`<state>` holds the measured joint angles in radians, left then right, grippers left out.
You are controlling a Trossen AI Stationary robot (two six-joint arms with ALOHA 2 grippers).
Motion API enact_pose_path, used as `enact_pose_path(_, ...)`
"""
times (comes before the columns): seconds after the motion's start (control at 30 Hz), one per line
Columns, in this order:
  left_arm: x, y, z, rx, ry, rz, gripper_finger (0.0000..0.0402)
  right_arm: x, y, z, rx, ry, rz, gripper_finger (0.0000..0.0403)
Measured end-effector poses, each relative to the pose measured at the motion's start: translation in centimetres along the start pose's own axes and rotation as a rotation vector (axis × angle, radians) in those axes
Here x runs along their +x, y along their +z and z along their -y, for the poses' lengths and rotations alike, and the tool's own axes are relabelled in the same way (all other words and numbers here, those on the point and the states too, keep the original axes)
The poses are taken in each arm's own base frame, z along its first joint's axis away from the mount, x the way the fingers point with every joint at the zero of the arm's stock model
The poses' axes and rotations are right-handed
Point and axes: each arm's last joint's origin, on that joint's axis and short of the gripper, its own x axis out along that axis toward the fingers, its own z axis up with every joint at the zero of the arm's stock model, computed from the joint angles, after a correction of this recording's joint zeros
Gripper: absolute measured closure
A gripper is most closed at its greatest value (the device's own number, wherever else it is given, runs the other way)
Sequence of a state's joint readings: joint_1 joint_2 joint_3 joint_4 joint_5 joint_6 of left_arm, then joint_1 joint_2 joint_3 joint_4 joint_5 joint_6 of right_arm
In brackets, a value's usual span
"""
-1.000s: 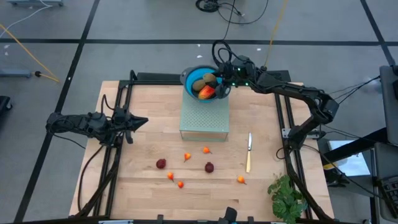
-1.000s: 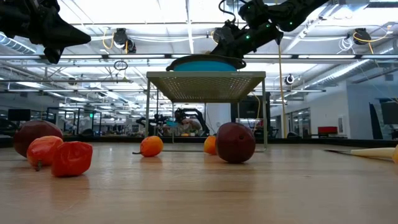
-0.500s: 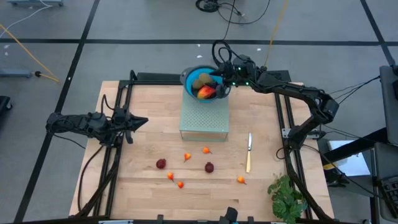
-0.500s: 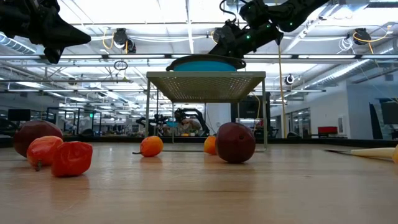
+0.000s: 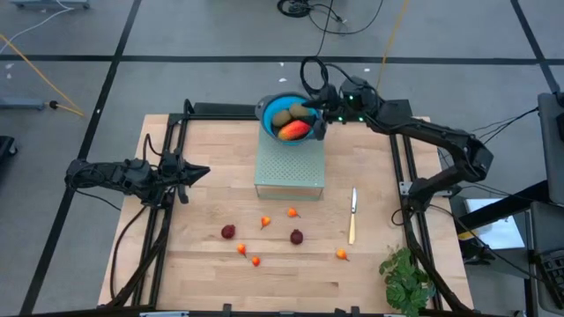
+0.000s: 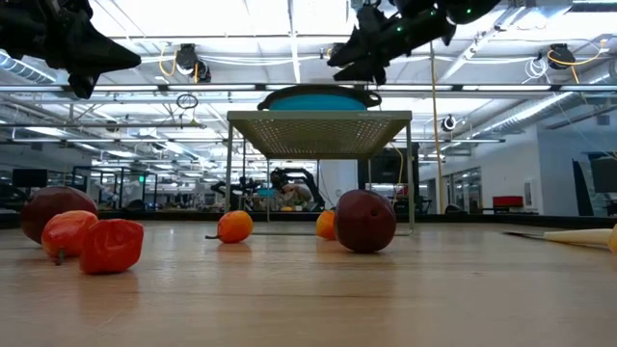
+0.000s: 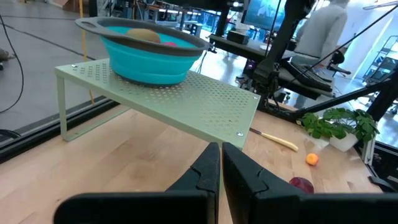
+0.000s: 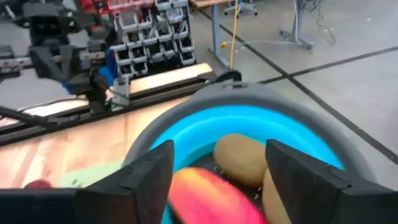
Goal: Pick & Place Fruit
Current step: Put the pomegranate into the blue strainer bowl on the shelf
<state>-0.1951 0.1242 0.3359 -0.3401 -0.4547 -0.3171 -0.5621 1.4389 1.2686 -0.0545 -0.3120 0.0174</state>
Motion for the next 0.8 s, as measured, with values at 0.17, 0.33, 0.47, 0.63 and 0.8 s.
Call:
enact_pose_path(0.17, 0.0, 0.0, 0.0, -0.004, -0.010, -0.003, 0.0385, -0.7, -0.1, -1.5, -0.012, -0.012, -0.047, 0.0221)
enact_pose_path(0.33, 0.0, 0.0, 0.0, -0.003, -0.011, -0.004, 0.0385, -1.5, 0.3, -3.2, -0.036, 0.034, -0.052, 0.0285)
enact_pose_path(0.47, 0.0, 0.0, 0.0, -0.003, -0.011, -0.004, 0.0385, -2.2, 0.6, -4.7, -0.061, 0.074, -0.038, 0.0327)
enact_pose_path(0.63, 0.0, 0.0, 0.0, -0.004, -0.011, -0.004, 0.0385, -3.1, 0.5, -6.0, -0.072, 0.112, -0.042, 0.0373)
enact_pose_path(0.8, 0.0, 0.0, 0.0, -0.006, -0.011, -0.004, 0.0385, -4.5, -0.8, -6.9, -0.060, 0.138, -0.036, 0.0399)
